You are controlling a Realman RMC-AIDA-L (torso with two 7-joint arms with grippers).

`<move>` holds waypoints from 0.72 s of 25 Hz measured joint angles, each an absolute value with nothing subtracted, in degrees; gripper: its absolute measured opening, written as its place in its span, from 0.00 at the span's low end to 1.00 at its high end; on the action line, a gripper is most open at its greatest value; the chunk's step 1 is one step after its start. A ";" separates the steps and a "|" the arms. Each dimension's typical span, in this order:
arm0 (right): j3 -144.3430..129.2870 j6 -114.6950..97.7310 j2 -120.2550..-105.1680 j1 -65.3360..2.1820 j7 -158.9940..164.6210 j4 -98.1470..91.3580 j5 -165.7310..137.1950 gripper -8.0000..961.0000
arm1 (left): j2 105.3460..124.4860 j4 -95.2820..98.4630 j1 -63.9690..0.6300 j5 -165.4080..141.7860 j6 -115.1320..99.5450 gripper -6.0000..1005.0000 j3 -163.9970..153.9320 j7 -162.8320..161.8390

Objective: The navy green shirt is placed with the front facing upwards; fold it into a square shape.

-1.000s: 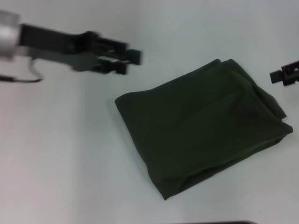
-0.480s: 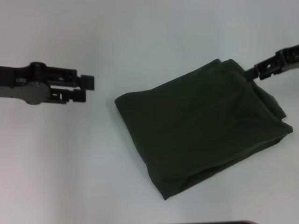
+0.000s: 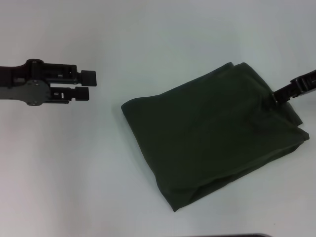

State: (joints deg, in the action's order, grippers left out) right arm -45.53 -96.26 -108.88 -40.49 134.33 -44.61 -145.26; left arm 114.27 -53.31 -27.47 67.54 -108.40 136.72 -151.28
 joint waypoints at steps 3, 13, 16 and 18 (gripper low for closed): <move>-45.25 -94.71 -108.92 -40.45 133.95 -44.77 -145.04 0.69 | 114.36 -52.35 -27.71 67.68 -108.16 0.63 136.74 -150.95; -44.12 -93.70 -109.65 -42.54 136.71 -43.57 -143.91 0.69 | 114.78 -52.20 -27.94 67.68 -107.73 0.63 136.76 -150.82; -43.71 -94.79 -109.66 -42.76 138.11 -43.22 -143.55 0.69 | 114.78 -52.20 -27.98 67.56 -107.63 0.63 136.76 -150.60; -43.18 -95.67 -109.64 -42.76 138.50 -43.17 -143.02 0.69 | 114.78 -52.16 -27.99 67.49 -107.51 0.63 136.76 -150.37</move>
State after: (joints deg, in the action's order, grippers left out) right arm -43.18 -95.67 -109.64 -42.76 138.50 -43.17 -143.02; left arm 114.78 -52.16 -27.99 67.49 -107.51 136.76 -150.37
